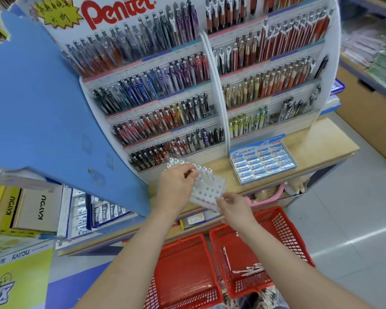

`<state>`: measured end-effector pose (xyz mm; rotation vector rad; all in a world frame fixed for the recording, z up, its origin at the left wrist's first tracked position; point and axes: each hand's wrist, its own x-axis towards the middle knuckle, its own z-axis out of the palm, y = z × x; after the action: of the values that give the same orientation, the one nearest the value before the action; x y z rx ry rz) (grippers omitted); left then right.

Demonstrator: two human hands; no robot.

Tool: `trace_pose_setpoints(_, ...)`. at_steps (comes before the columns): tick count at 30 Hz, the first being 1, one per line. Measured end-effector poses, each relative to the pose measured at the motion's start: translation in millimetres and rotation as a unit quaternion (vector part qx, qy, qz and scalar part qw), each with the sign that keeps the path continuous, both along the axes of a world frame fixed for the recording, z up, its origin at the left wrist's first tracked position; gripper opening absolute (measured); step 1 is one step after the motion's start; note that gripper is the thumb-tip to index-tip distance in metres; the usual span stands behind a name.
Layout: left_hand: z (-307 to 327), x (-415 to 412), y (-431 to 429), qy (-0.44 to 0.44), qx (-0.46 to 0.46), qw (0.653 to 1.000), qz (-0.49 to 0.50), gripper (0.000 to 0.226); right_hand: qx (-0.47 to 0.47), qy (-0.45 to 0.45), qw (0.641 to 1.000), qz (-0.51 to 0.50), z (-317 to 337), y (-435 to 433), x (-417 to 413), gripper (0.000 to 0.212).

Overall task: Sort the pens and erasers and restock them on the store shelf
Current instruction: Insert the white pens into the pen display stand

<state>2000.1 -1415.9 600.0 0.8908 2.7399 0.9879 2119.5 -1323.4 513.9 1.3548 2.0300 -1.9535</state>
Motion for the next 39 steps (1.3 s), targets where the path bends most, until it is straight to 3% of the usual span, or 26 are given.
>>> trace_pose_setpoints(4, -9.1, -1.7, 5.7, 0.021, -0.045, 0.998, -0.042, 0.012, 0.003, -0.001, 1.000, -0.012, -5.4, -0.5, -4.8, 0.058)
trace_pose_setpoints(8, -16.6, -3.8, 8.8, 0.055, -0.099, 0.990, -0.084, 0.018, 0.027, 0.006, 1.000, -0.009, -6.0, -1.7, -4.9, 0.045)
trace_pose_setpoints(12, -16.4, -8.8, 13.0, 0.106, -0.131, 0.981, -0.094, 0.025, 0.018, 0.016, 1.000, -0.012, -5.6, -0.8, -4.7, 0.047)
trace_pose_setpoints(19, -20.6, -13.1, 17.6, 0.118, -0.192, 0.971, -0.081, 0.031, 0.013, 0.024, 0.999, -0.037, -4.1, 1.4, -6.0, 0.046)
trace_pose_setpoints(21, -21.1, -14.4, 20.0, 0.110, -0.199, 0.971, -0.074, 0.031, 0.007, 0.029, 0.999, -0.042, -3.3, 1.9, -6.6, 0.036)
trace_pose_setpoints(23, -21.1, -15.7, 20.8, 0.096, -0.188, 0.975, -0.064, 0.030, 0.004, 0.039, 0.998, -0.046, -1.9, 4.7, -8.9, 0.028)
trace_pose_setpoints(29, -11.5, -9.5, 1.4, 0.072, -0.066, 0.994, -0.040, 0.024, 0.011, 0.050, 0.997, -0.059, -6.7, 17.0, -13.9, 0.043)
trace_pose_setpoints(33, 2.8, 10.2, -19.5, 0.043, 0.010, 0.999, -0.025, 0.017, 0.031, 0.057, 0.996, -0.058, 2.1, 29.3, 7.0, 0.013)
trace_pose_setpoints(39, -29.0, 43.9, -43.2, -0.004, 0.008, 0.996, -0.085, 0.019, 0.089, 0.008, 0.996, -0.005, -23.2, 59.2, 83.5, 0.011)
